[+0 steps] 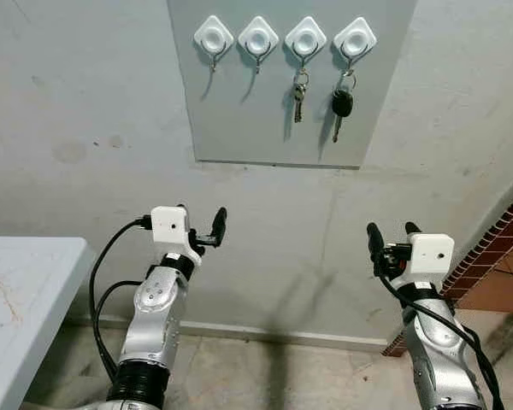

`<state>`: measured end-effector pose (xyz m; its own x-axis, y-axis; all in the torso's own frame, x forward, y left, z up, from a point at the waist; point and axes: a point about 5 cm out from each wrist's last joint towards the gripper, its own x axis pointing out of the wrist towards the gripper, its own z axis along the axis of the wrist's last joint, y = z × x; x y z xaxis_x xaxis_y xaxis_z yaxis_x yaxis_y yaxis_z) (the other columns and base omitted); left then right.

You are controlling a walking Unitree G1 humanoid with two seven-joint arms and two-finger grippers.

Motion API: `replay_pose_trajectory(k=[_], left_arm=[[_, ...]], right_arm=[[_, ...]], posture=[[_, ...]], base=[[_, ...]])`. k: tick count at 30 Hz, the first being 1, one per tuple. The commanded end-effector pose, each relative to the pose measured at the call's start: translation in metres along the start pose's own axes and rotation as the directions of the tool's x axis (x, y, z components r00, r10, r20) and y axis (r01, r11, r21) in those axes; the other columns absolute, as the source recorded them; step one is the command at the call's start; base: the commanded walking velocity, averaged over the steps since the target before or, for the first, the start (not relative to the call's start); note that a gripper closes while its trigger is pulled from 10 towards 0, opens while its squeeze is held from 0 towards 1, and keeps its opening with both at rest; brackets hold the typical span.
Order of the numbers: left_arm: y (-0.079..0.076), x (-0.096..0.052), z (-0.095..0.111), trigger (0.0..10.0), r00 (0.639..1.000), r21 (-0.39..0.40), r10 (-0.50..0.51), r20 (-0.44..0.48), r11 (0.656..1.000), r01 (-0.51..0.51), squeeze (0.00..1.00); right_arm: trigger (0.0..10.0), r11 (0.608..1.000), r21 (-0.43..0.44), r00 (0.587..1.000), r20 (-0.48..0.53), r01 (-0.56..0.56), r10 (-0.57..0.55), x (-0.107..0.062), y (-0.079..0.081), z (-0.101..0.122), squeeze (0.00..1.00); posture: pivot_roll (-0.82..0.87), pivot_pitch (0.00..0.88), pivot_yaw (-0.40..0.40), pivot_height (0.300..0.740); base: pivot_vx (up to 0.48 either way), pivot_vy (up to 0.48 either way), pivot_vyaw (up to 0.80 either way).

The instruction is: Hang keys on a hook

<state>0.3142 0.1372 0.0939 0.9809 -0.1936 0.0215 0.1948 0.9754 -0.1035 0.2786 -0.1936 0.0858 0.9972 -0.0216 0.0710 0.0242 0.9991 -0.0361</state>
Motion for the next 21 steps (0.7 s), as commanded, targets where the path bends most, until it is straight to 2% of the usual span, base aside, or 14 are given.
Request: replay_pose_trajectory(k=[1,3,8,21], left_arm=[[0.0,0.001,0.004,10.0,1.0,-0.008,0.001,0.022,1.0,-0.001,0.0],[-0.001,0.001,0.009,10.0,0.999,-0.052,-0.003,0.043,0.999,0.006,0.0],[-0.002,0.0,0.013,10.0,0.998,-0.049,-0.004,0.063,0.999,0.007,0.0],[-0.001,-0.001,0.015,10.0,0.997,-0.05,0.003,0.074,0.999,0.001,0.0]], right_arm=[[10.0,1.0,-0.013,1.0,0.018,0.008,-0.008,0.002,-0.001,0.004,0.0],[10.0,1.0,-0.022,0.999,0.034,0.008,-0.007,0.002,0.0,0.007,0.0],[10.0,1.0,-0.024,0.999,0.044,0.003,-0.002,0.001,0.001,0.009,0.0],[10.0,0.999,-0.042,0.999,0.049,-0.018,0.02,0.002,0.004,0.012,0.0]], posture=[[-0.07,0.0,0.033,0.74],[-0.07,0.0,0.033,0.74],[-0.07,0.0,0.032,0.74],[-0.06,0.0,0.025,0.74]], base=[[0.0,0.0,0.0],[0.0,0.0,0.0],[0.0,0.0,0.2],[0.0,0.0,0.8]])
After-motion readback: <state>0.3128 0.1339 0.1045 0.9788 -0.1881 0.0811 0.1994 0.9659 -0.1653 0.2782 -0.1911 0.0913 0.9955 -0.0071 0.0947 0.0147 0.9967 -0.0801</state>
